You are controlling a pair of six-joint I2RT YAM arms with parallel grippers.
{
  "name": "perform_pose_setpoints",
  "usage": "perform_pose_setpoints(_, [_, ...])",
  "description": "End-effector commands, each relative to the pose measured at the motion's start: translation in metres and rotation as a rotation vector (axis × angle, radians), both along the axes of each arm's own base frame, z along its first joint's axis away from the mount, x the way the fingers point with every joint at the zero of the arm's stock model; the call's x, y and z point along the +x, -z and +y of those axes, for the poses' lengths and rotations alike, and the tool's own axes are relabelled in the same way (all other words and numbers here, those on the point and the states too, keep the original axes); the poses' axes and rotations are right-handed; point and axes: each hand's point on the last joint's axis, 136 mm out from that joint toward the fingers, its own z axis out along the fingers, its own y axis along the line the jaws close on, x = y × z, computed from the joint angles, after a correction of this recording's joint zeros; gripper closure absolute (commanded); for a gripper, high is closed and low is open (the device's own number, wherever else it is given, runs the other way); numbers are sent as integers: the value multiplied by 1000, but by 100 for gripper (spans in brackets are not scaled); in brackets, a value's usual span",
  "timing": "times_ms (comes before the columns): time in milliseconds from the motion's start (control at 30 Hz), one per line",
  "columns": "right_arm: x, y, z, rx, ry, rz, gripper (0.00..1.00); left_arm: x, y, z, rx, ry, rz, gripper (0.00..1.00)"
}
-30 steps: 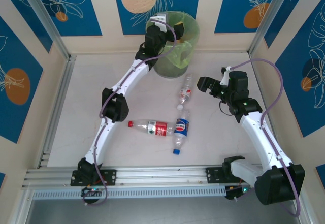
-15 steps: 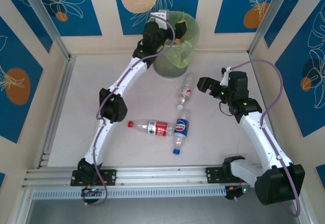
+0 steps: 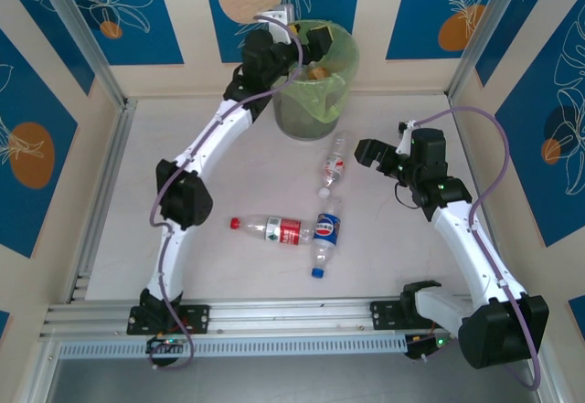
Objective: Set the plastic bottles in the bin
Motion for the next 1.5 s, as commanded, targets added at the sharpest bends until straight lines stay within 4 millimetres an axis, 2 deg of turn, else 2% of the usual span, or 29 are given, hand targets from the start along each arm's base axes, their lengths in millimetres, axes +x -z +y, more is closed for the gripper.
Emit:
perform_pose_setpoints(0, [-3, 11, 2, 4, 1, 33, 0, -29, -30, 13, -48, -1, -70, 0])
perform_pose_setpoints(167, [0, 18, 3, 12, 4, 57, 0, -53, -8, 30, 17, -20, -38, 0])
perform_pose_setpoints(367, [-6, 41, 8, 7, -13, 162, 1, -85, 27, 47, 84, -7, 36, 0])
perform_pose_setpoints(600, [-19, 64, 8, 24, 30, 228, 1, -119, 99, 76, 129, -46, 198, 0])
perform_pose_setpoints(767, [-35, 85, 11, -5, 38, 297, 0, -141, 134, 109, 177, -144, 275, 0])
perform_pose_setpoints(867, [-44, 97, 16, -30, 32, 336, 1, -150, 146, 125, 219, -194, 292, 0])
perform_pose_setpoints(1033, [-55, 120, 36, -14, 56, 390, 1, -158, 165, 152, 291, -295, 331, 0])
perform_pose_setpoints(1267, [-67, 138, 58, -53, 68, 439, 0, -164, 172, 175, 288, -373, 342, 0])
perform_pose_setpoints(1467, [-82, 164, 75, -142, 106, 513, 1, -166, 181, 192, 283, -426, 368, 1])
